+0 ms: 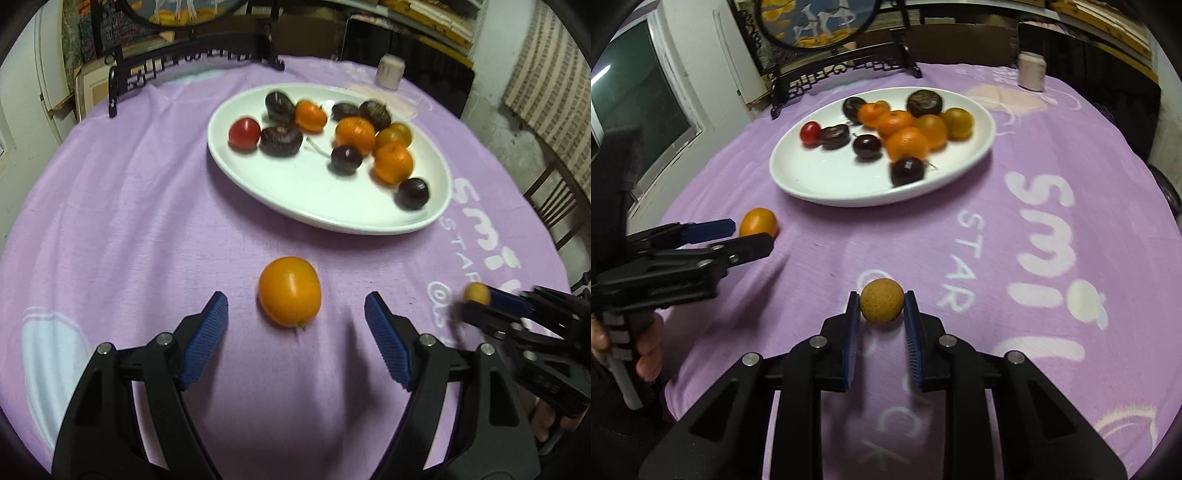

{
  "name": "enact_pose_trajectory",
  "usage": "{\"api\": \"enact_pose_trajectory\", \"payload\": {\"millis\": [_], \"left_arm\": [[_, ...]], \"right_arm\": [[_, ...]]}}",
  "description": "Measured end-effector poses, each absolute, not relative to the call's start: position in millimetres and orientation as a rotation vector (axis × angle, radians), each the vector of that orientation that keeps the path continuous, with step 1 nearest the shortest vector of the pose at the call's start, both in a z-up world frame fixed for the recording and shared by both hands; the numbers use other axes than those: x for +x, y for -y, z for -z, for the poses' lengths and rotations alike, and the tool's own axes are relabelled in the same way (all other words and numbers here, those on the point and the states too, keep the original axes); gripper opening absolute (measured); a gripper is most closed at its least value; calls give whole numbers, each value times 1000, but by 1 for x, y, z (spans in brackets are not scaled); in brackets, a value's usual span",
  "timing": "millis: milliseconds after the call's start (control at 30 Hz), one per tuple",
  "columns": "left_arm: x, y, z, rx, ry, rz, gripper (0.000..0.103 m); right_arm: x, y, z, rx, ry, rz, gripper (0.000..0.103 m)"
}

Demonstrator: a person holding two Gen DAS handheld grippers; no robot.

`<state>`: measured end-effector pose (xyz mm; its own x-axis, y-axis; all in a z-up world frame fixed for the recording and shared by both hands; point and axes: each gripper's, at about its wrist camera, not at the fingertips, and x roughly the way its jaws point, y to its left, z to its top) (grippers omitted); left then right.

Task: Organize fruits
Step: 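Grasp a small brown round fruit with the right tool while the left tool grasps an orange tomato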

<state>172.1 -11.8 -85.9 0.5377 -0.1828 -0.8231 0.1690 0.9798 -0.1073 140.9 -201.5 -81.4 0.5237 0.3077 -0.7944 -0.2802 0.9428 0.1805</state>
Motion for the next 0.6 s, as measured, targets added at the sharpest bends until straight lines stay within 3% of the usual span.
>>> {"api": "enact_pose_trajectory", "payload": {"millis": [100, 133, 167, 600], "left_arm": [[183, 14, 95, 3, -1005, 169, 60], [184, 14, 94, 20, -993, 154, 45], [185, 16, 94, 27, -995, 159, 36], [159, 10, 67, -25, -949, 227, 36]], "right_arm": [[138, 212, 81, 50, -949, -348, 24], [137, 214, 80, 55, -946, -348, 24], [137, 215, 80, 57, -945, -349, 24], [139, 199, 79, 30, -956, -377, 24]]}}
